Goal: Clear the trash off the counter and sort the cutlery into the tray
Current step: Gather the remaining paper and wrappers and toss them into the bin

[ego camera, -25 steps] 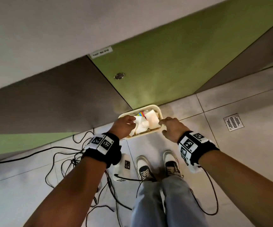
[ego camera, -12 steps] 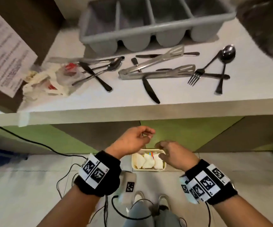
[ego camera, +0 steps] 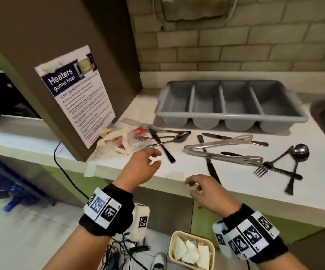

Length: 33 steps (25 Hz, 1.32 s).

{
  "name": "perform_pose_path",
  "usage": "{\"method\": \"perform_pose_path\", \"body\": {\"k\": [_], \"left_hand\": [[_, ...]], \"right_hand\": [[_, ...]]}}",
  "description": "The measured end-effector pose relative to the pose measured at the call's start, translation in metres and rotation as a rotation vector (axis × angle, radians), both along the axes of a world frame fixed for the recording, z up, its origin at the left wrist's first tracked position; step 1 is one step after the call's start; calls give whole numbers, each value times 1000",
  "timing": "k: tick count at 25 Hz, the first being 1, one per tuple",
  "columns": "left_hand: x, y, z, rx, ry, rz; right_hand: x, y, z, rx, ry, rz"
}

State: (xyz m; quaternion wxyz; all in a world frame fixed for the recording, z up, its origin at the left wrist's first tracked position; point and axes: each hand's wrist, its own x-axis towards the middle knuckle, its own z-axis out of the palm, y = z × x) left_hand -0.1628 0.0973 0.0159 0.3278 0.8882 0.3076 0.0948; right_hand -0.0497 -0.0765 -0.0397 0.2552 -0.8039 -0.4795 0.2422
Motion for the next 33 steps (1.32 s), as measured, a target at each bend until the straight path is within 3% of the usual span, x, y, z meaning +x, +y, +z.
{"method": "perform_pose_path", "body": {"k": [4, 7, 9, 13, 19, 23, 30, 33], "left_hand": [[1, 75, 8, 127, 30, 172], [0, 127, -3, 117, 61, 282], [-1, 157, -10, 143, 165, 325], [-7, 196, -25, 184, 498, 295], [-15, 217, -54, -11, 713, 94], [-5, 227, -62, 53, 707, 69], [19, 244, -66, -84, 278, 56], [26, 249, -67, -71, 316, -1]], "right_hand": [[11, 54, 29, 44, -44, -22], [13, 100, 39, 73, -112, -36], [11, 135, 40, 59, -174, -21], [1, 199, 37, -58, -328, 75], [-4, 265, 13, -352, -457, 211], [-6, 279, 4, -394, -467, 181], [12, 300, 1, -339, -310, 89], [15, 302, 3, -234, -220, -21]]}}
